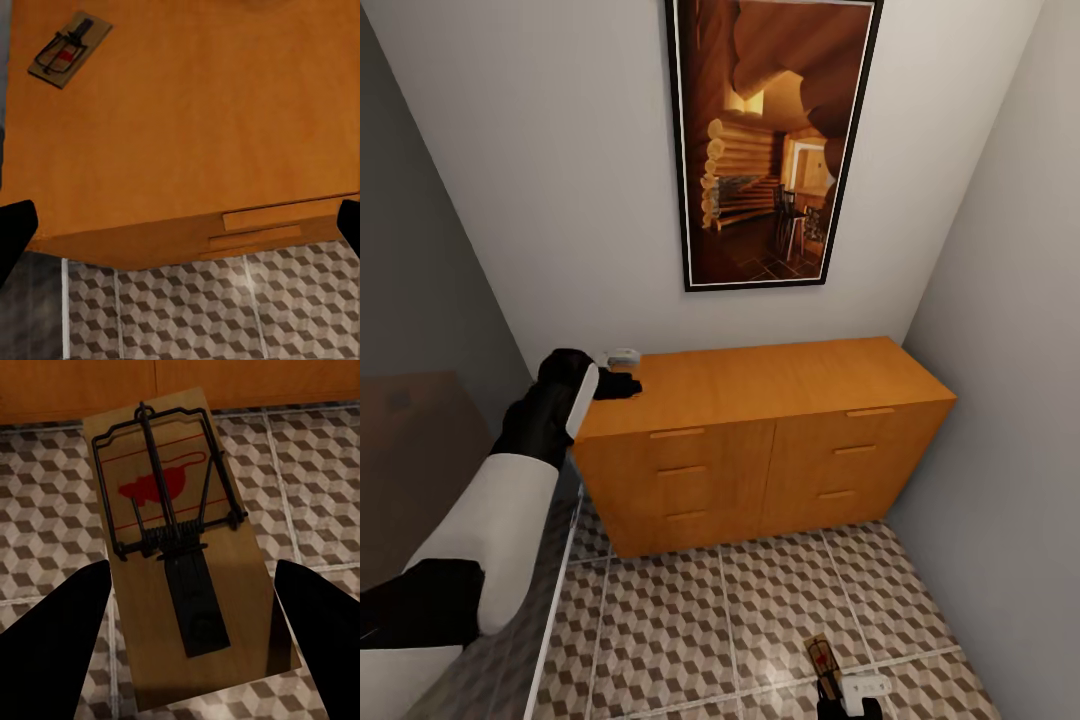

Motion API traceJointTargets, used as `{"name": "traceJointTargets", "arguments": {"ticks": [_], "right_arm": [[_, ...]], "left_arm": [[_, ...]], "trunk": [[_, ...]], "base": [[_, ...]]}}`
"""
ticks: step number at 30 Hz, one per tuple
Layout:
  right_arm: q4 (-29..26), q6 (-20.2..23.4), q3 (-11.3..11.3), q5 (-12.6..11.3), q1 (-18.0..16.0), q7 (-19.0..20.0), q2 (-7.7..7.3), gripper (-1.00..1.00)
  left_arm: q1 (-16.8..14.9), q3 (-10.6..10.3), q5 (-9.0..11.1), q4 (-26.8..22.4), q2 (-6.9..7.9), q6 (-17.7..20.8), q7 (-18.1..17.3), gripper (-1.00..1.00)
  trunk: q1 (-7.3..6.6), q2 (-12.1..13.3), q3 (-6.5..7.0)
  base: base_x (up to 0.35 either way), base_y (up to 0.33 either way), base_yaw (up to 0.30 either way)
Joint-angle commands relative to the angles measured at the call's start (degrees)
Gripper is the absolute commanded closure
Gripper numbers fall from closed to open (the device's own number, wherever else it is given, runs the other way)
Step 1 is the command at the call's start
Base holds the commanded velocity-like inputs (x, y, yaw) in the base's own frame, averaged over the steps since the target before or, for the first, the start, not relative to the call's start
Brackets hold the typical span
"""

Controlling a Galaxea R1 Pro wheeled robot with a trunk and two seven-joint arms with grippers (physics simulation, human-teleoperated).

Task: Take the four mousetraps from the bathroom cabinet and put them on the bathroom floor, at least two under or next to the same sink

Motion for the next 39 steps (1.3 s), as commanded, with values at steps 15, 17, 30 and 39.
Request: {"name": "traceJointTargets", "arguments": {"ticks": [15,17,30,39], "right_arm": [[0.0,0.01,0.07,0.0,0.01,0.01,0.14,1.0],[0.0,0.02,0.07,0.0,0.0,0.01,0.14,1.0],[0.0,0.02,0.15,0.08,0.01,0.09,0.22,1.0],[0.06,0.02,0.13,0.08,0.01,0.16,0.09,1.0]], "left_arm": [[-2.06,-0.33,-0.01,7.29,5.95,0.41,-5.2,-1.0],[-2.06,-0.51,-0.12,7.14,7.56,0.3,-9.97,-1.0],[-2.07,-7.62,-0.61,1.26,17.46,-0.12,-29.96,-1.0],[-2.14,-12.62,-0.58,-1.32,18.4,-0.05,-30.55,-1.0]], "trunk": [[0.0,0.0,-0.01],[0.0,0.0,-0.01],[0.0,0.0,-0.01],[0.0,0.0,-0.01]], "base": [[0.0,0.0,0.0],[0.0,0.0,0.0],[0.0,0.0,0.0],[0.0,0.0,0.0]]}}
